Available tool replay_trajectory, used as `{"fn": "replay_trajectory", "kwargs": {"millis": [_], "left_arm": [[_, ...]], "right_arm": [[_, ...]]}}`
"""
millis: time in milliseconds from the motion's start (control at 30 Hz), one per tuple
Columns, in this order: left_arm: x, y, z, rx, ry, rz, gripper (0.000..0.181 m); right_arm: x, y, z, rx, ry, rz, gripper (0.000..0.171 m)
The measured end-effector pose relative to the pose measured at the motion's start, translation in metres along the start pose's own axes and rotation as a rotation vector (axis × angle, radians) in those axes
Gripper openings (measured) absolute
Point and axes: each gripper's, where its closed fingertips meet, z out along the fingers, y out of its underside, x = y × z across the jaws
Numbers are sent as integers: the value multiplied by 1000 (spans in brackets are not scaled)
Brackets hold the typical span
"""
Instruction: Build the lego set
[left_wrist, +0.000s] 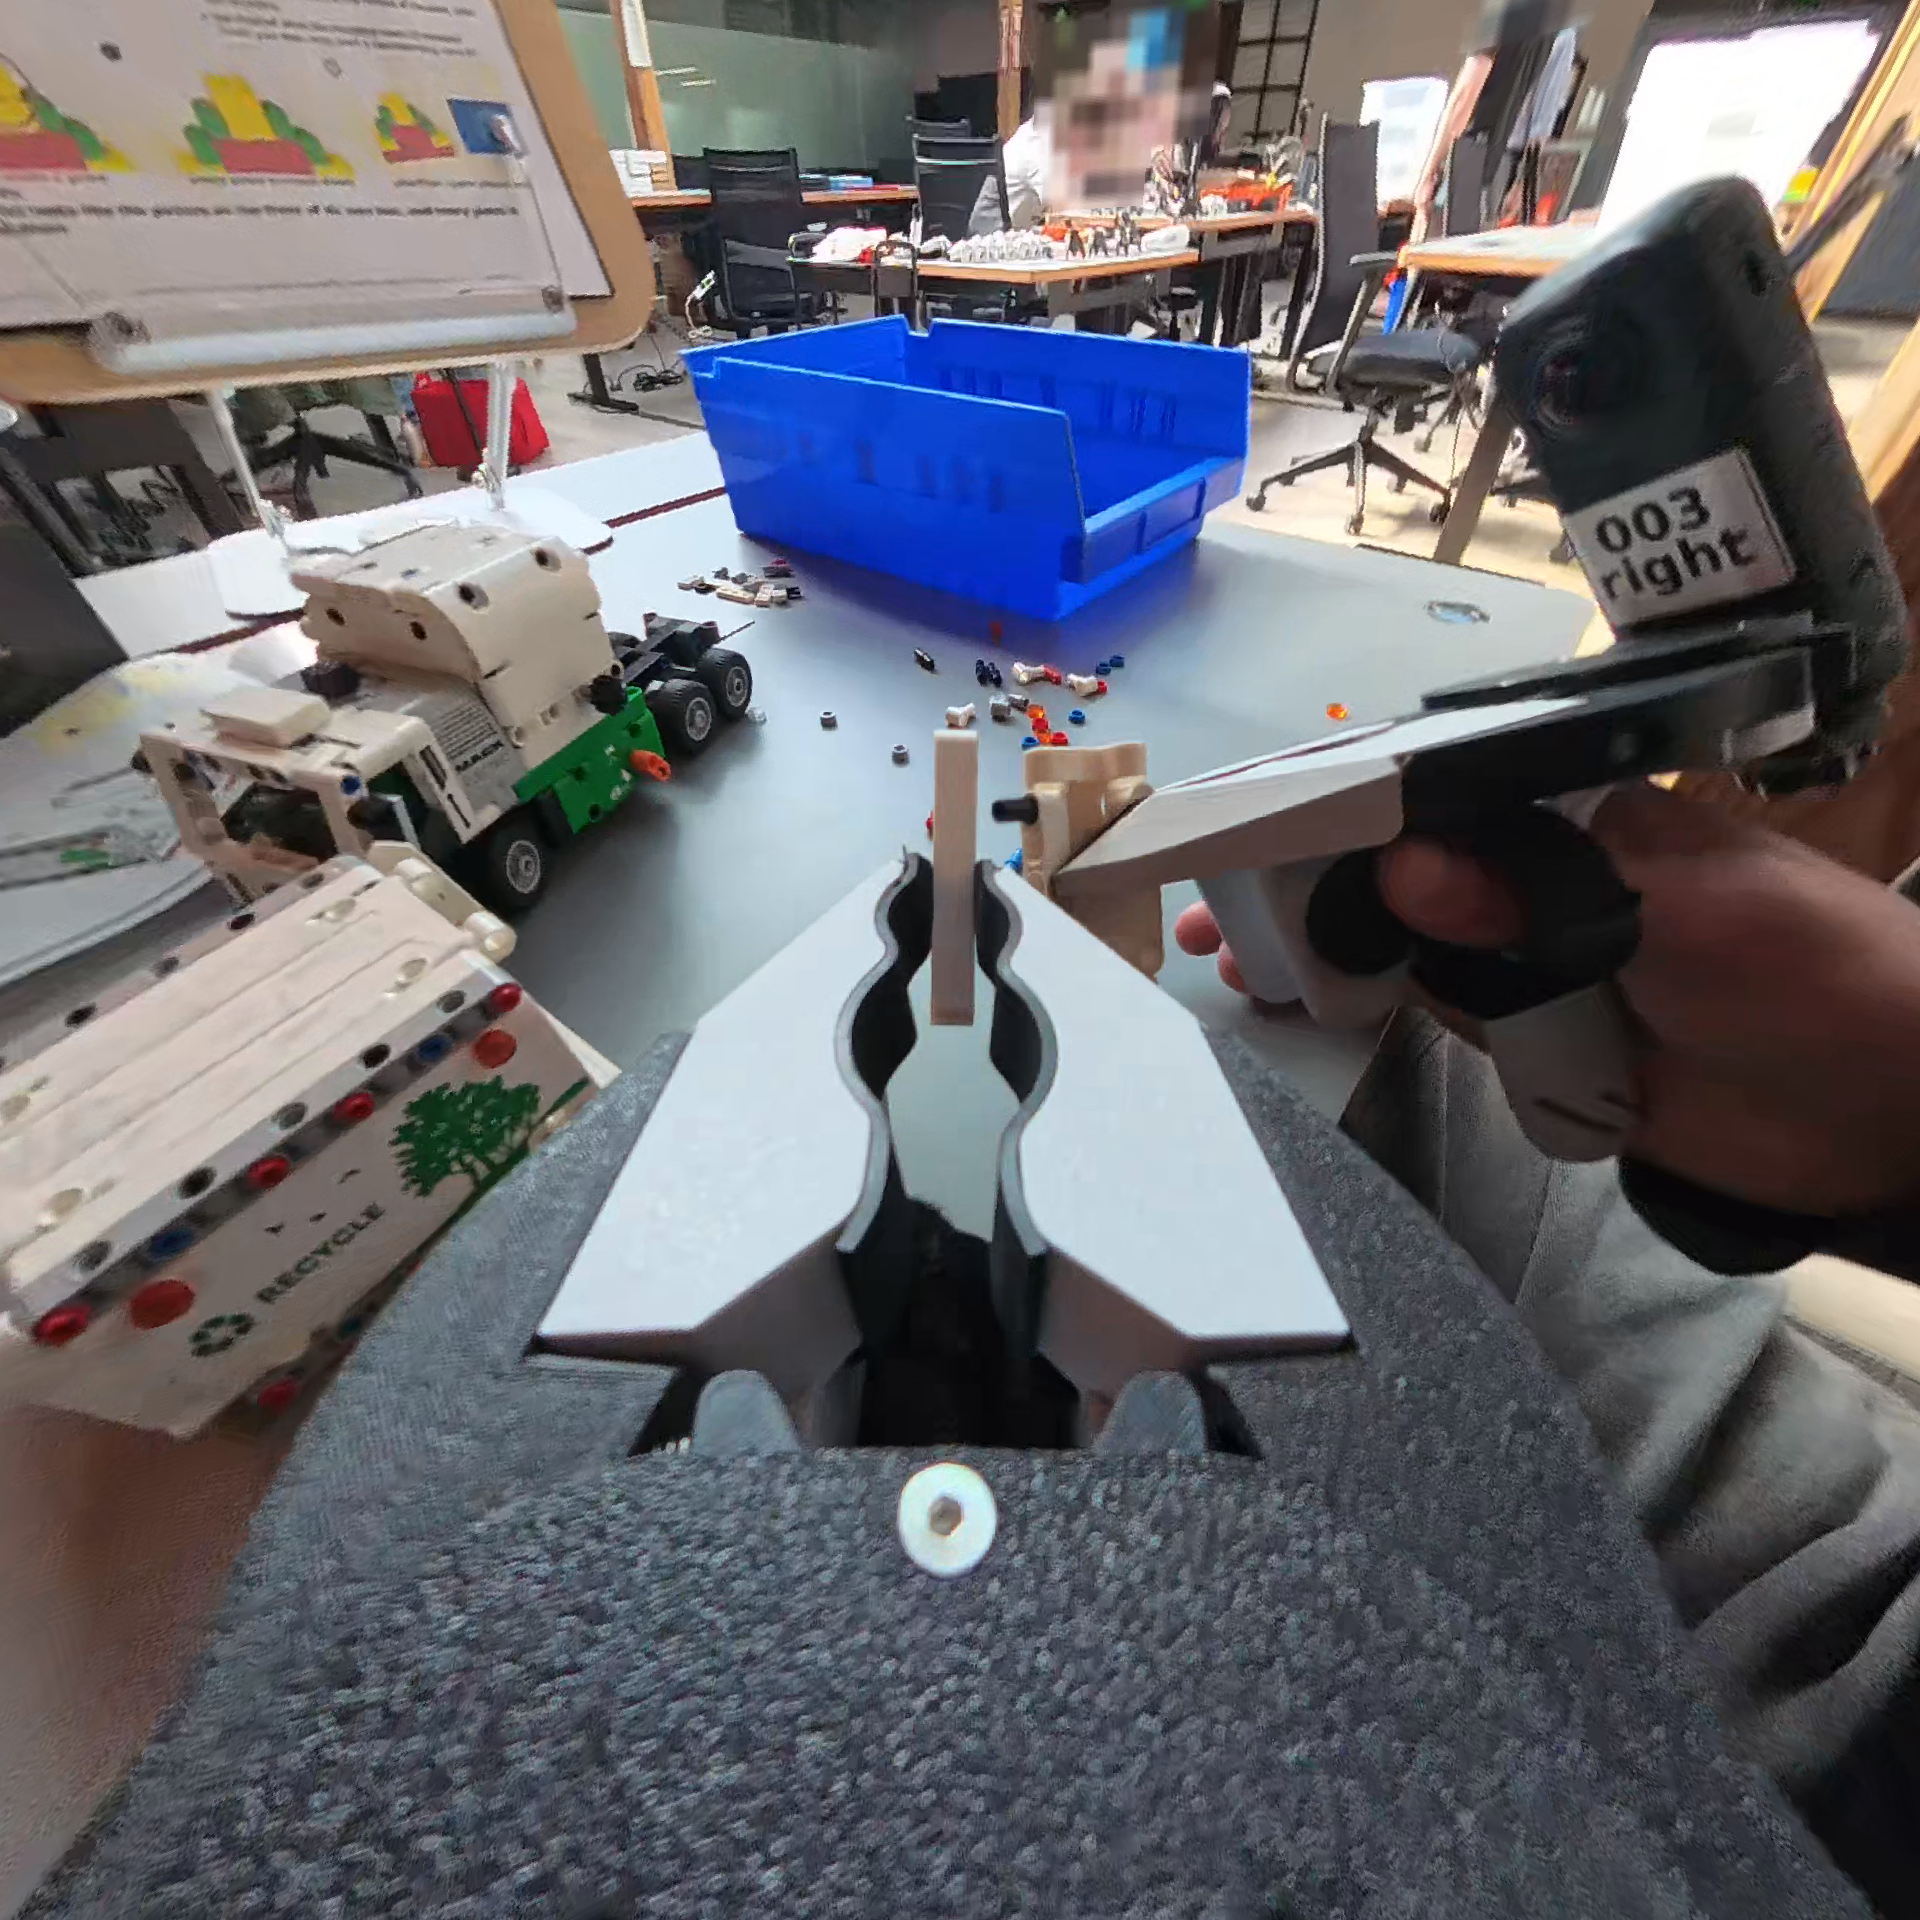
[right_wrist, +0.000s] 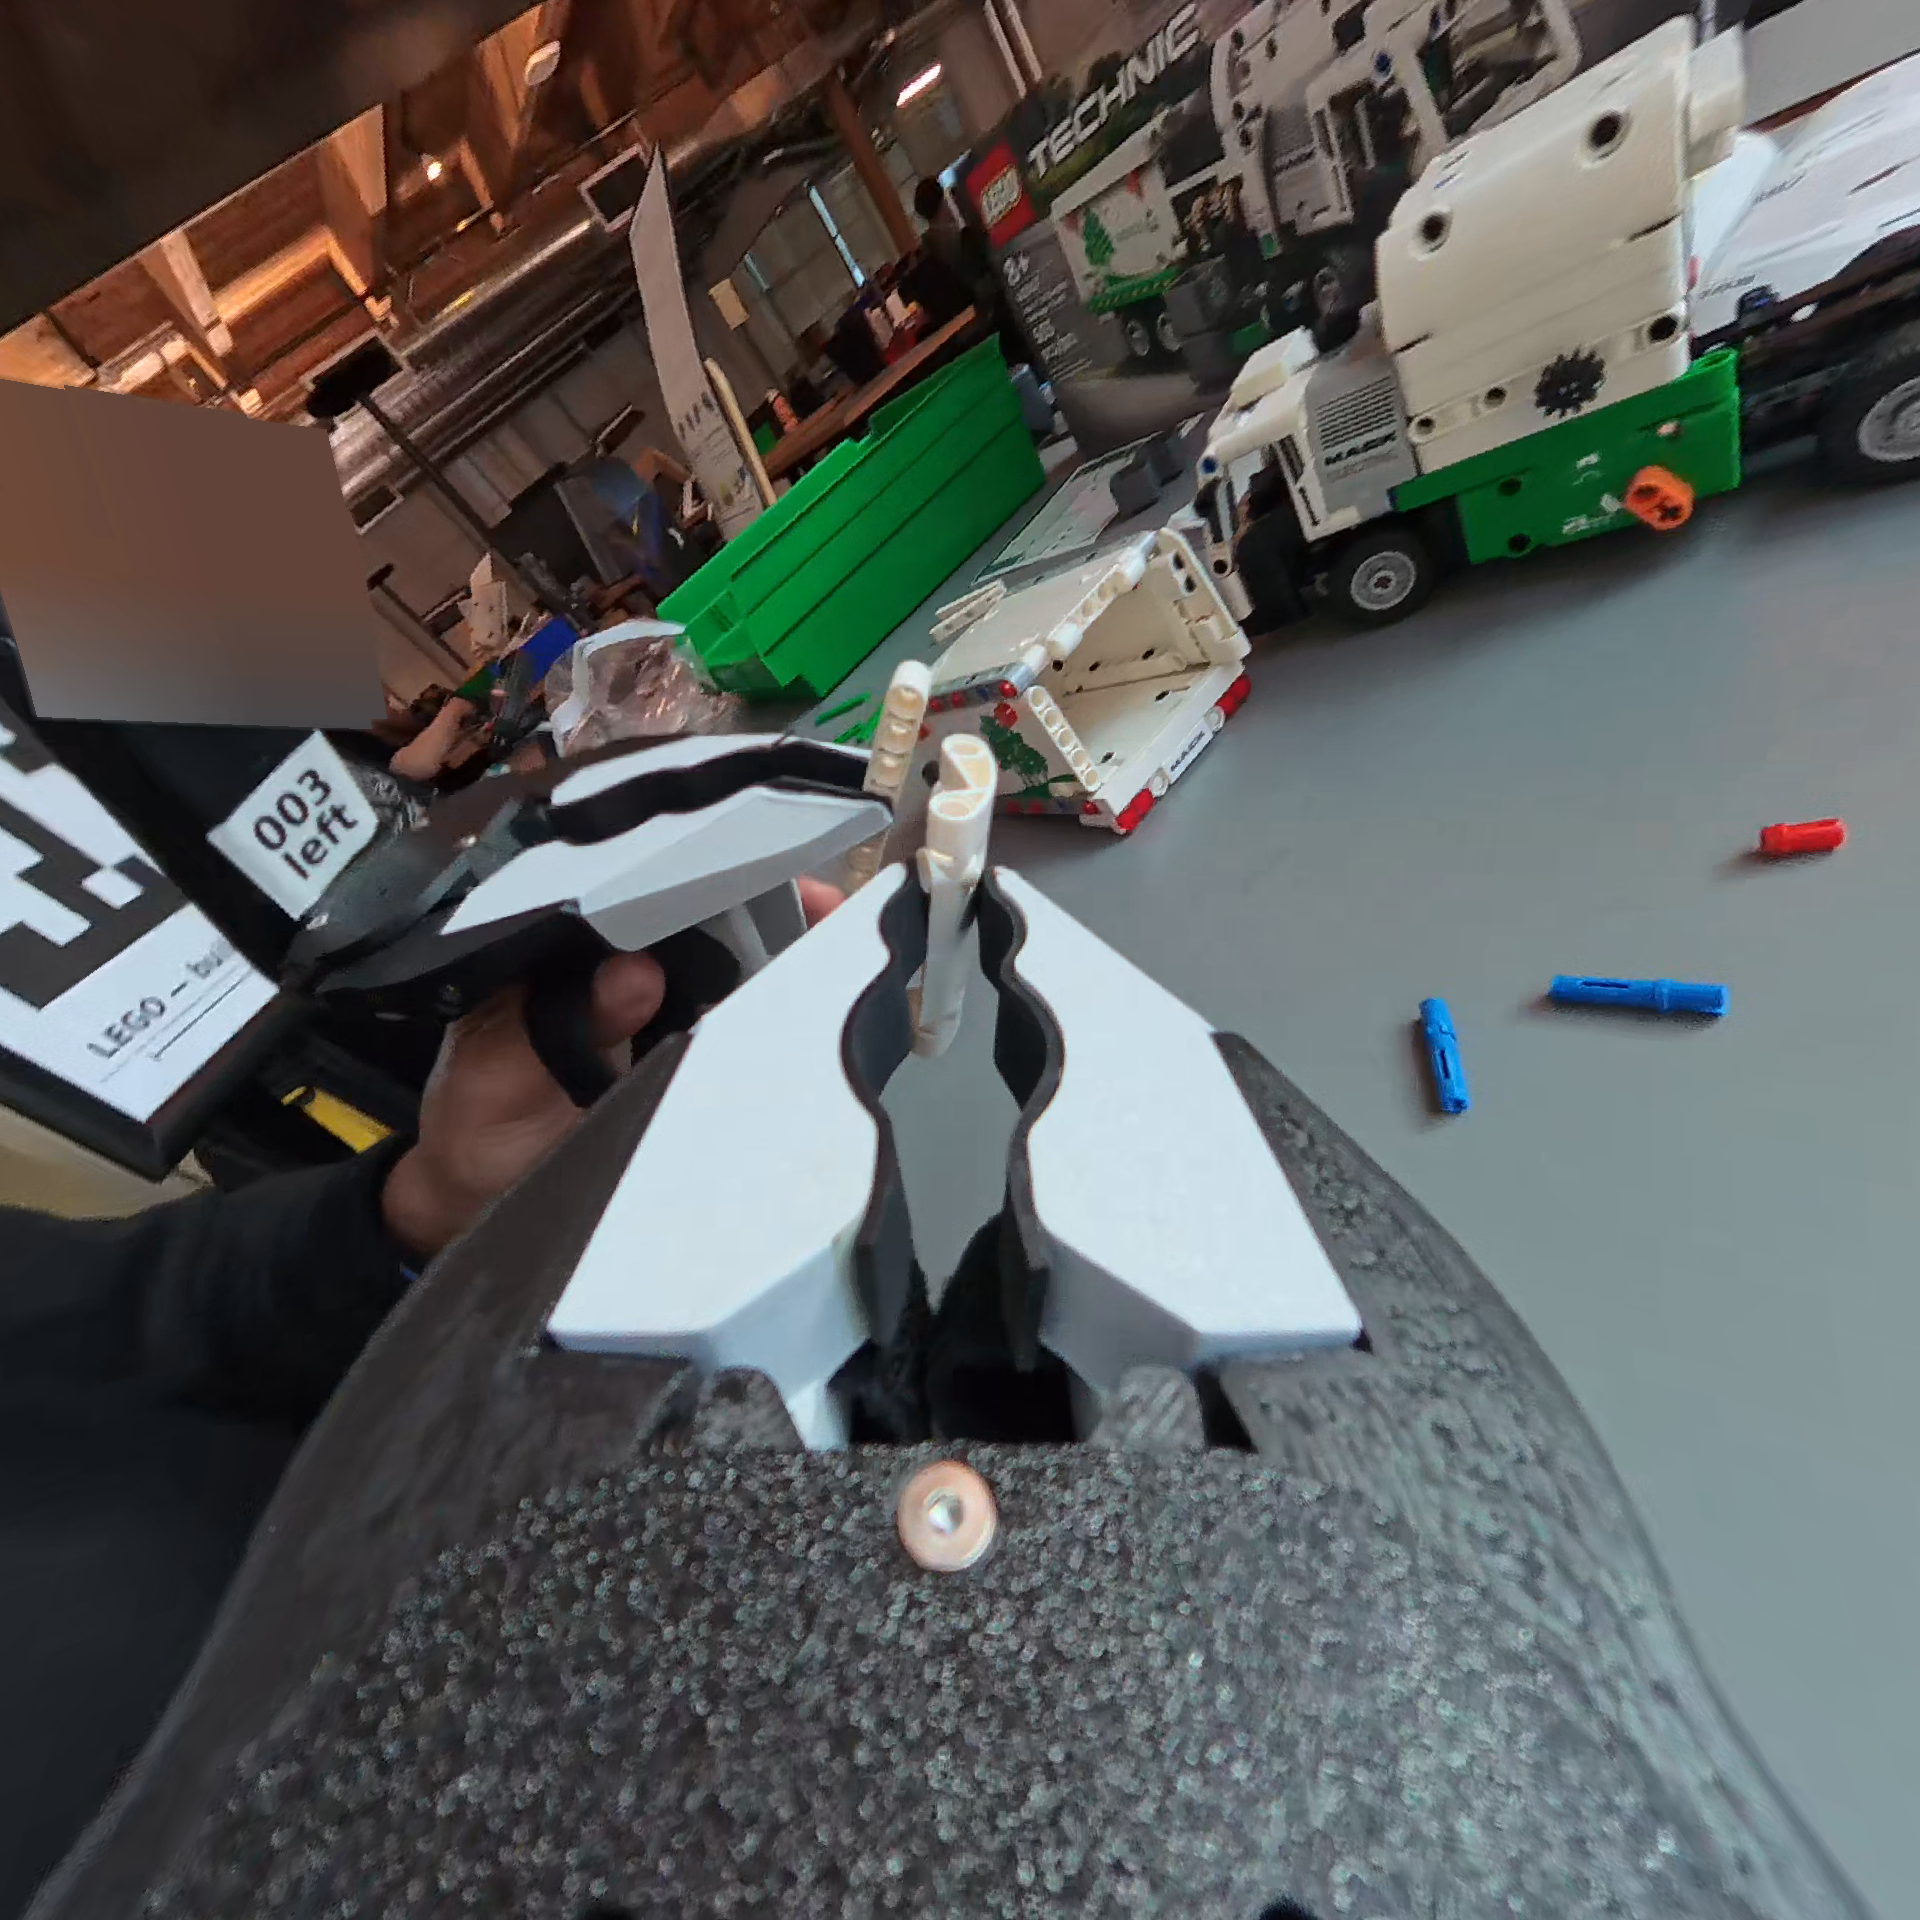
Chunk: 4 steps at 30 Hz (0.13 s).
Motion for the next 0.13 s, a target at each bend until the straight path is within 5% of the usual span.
{"fn": "replay_trajectory", "kwargs": {"millis": [33,133], "left_arm": [[-3,1,-1,1,-6,-25,5],[-4,5,-3,-6,-4,-42,5]], "right_arm": [[-1,-4,1,32,3,26,8],[-8,3,8,14,8,58,8]]}}
